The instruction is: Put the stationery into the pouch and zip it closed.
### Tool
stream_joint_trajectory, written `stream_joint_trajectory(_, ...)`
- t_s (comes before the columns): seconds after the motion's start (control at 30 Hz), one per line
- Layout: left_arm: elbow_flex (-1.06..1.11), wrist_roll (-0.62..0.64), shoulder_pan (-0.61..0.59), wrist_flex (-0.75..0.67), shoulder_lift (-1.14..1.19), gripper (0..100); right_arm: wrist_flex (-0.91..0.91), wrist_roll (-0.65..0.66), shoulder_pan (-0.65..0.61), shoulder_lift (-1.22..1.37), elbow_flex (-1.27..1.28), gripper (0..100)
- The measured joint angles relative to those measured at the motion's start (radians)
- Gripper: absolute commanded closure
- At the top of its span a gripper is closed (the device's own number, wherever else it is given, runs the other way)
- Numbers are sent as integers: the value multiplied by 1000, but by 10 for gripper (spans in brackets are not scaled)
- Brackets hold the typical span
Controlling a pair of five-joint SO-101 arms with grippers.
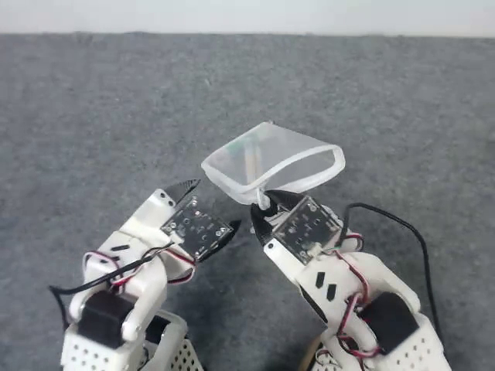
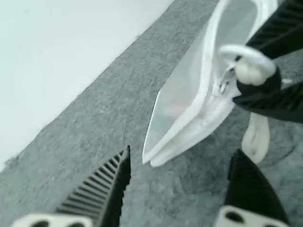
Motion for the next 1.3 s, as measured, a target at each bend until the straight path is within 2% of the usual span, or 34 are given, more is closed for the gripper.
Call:
stream_joint_trajectory(0.13,57,0,54,-95,3,689,2,0,0,-11,0,993)
stream_joint_trajectory(0.3,117,0,63,-210,9,690,35,21,-17,-18,-2,993)
stream_joint_trajectory(0.63,210,0,114,-358,9,697,54,57,-64,-28,-2,993)
stream_joint_trajectory(1.1,299,0,203,-459,11,990,37,44,-64,-29,-2,993)
stream_joint_trajectory(1.3,299,0,203,-459,11,991,-32,-25,14,-28,-2,993)
